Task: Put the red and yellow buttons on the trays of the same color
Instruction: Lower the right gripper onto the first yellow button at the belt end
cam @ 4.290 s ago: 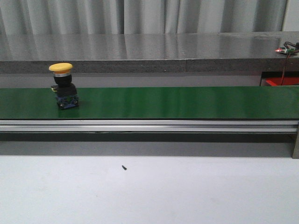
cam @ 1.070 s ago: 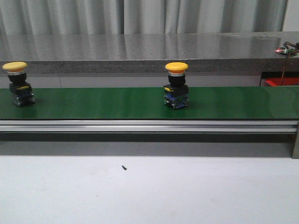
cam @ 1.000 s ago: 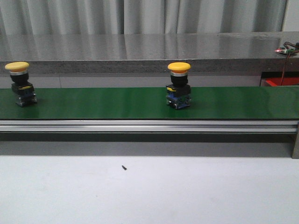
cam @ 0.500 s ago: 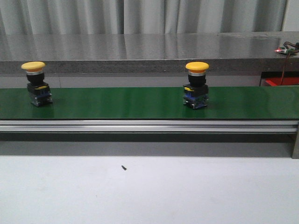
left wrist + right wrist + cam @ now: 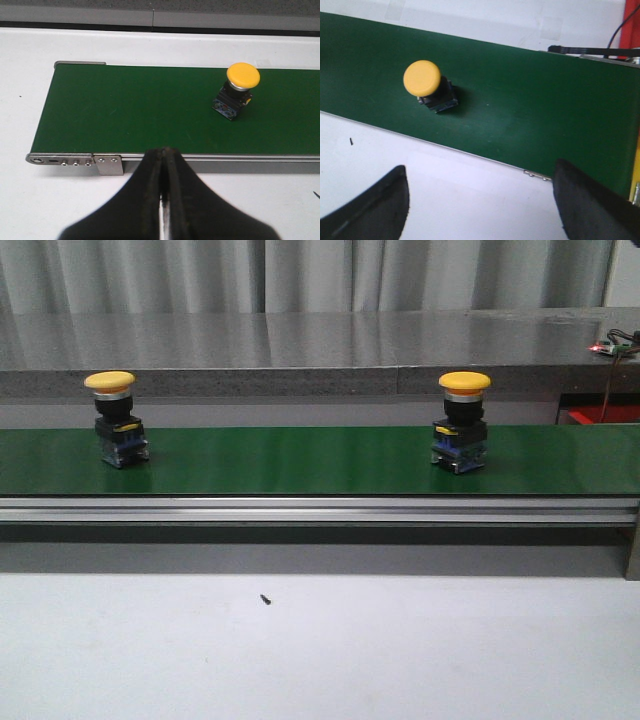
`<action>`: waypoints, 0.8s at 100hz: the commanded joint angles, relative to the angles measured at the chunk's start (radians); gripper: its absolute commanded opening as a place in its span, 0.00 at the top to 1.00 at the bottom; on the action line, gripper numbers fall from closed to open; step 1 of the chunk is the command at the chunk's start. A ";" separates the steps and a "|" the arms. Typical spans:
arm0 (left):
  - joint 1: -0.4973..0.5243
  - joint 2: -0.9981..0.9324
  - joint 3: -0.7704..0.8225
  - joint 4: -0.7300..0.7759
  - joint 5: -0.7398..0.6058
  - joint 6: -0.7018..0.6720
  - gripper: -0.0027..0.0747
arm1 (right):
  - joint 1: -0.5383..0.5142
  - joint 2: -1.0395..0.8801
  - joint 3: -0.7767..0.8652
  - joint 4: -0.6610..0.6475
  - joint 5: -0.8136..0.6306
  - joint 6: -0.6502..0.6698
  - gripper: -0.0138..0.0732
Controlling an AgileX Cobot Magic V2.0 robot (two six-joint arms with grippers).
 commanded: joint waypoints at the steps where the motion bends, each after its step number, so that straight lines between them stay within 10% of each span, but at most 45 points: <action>1: -0.008 -0.001 -0.028 -0.013 -0.070 -0.003 0.99 | 0.026 0.043 -0.080 0.023 0.006 -0.008 0.11; 80: -0.008 -0.001 -0.028 -0.013 -0.070 -0.003 0.99 | 0.120 0.499 -0.416 -0.154 0.175 0.041 0.11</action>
